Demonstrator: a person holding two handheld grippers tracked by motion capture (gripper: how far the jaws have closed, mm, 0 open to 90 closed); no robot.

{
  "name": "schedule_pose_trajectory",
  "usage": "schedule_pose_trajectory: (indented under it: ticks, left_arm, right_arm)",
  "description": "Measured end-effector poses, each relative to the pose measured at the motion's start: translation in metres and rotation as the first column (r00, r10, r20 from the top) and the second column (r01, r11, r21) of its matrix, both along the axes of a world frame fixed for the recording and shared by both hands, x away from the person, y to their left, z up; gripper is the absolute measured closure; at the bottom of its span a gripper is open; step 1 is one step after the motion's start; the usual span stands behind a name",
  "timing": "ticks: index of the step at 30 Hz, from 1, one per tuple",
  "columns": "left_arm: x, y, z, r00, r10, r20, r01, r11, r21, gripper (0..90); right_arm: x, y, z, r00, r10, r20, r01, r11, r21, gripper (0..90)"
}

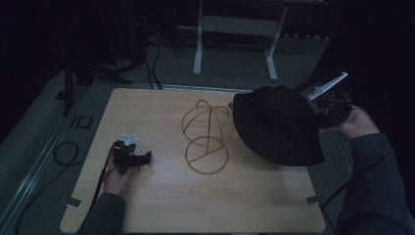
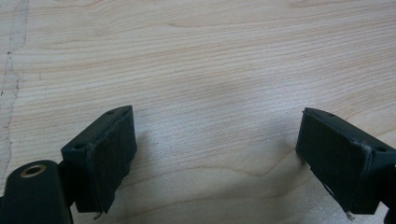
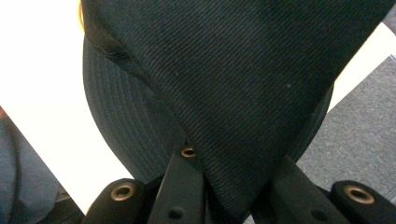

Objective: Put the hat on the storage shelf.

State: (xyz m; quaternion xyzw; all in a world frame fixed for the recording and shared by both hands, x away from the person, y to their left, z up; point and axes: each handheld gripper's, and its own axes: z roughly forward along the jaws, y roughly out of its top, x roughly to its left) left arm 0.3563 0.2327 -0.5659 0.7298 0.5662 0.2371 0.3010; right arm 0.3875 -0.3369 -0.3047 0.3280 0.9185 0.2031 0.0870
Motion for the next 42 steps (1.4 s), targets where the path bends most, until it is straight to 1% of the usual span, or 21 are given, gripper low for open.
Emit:
schedule_pose_trajectory:
  ticks: [8, 13, 19, 24, 29, 30, 32, 39, 42]
  left_arm:
    - [0.0, 0.0, 0.0, 1.0, 0.0, -0.001, 0.0, 1.0, 0.0, 12.5]
    - [0.0, 0.0, 0.0, 1.0, -0.001, -0.002, 0.001, 1.0, 0.002, 12.5]
    - [0.0, 0.0, 0.0, 1.0, -0.001, -0.002, 0.001, 1.0, 0.002, 12.5]
    - [0.0, 0.0, 0.0, 1.0, -0.001, -0.002, 0.001, 1.0, 0.002, 12.5]
    - [0.0, 0.0, 0.0, 1.0, -0.001, -0.002, 0.001, 1.0, 0.002, 12.5]
    - [0.0, 0.0, 0.0, 1.0, -0.001, -0.002, 0.001, 1.0, 0.002, 12.5]
    - [0.0, 0.0, 0.0, 1.0, -0.001, -0.002, 0.001, 1.0, 0.002, 12.4]
    - [0.0, 0.0, 0.0, 1.0, -0.001, -0.003, 0.001, 1.0, 0.002, 12.5]
    - [0.0, 0.0, 0.0, 1.0, -0.001, -0.002, 0.001, 1.0, 0.002, 12.5]
  right_arm:
    - [-0.003, -0.001, 0.012, 0.9997, 0.008, 0.025, -0.009, 1.0, 0.01, 87.1]
    - [-0.004, 0.001, 0.017, 0.9992, 0.022, 0.034, -0.022, 1.0, 0.007, 87.1]
    - [-0.005, 0.003, 0.024, 0.9985, 0.024, 0.048, -0.025, 1.0, 0.013, 87.1]
    - [-0.007, 0.004, 0.032, 0.997, 0.042, 0.065, -0.043, 0.999, 0.015, 87.1]
    - [-0.008, 0.006, 0.035, 0.9963, 0.05, 0.07, -0.052, 0.998, 0.02, 87.2]
    - [-0.01, 0.009, 0.039, 0.995, 0.064, 0.076, -0.066, 0.998, 0.021, 87.1]
    - [-0.011, 0.011, 0.042, 0.9941, 0.072, 0.081, -0.074, 0.997, 0.023, 87.1]
    - [-0.014, 0.015, 0.05, 0.9917, 0.087, 0.094, -0.09, 0.996, 0.024, 87.2]
    - [-0.015, 0.016, 0.053, 0.9903, 0.089, 0.107, -0.092, 0.995, 0.029, 87.1]
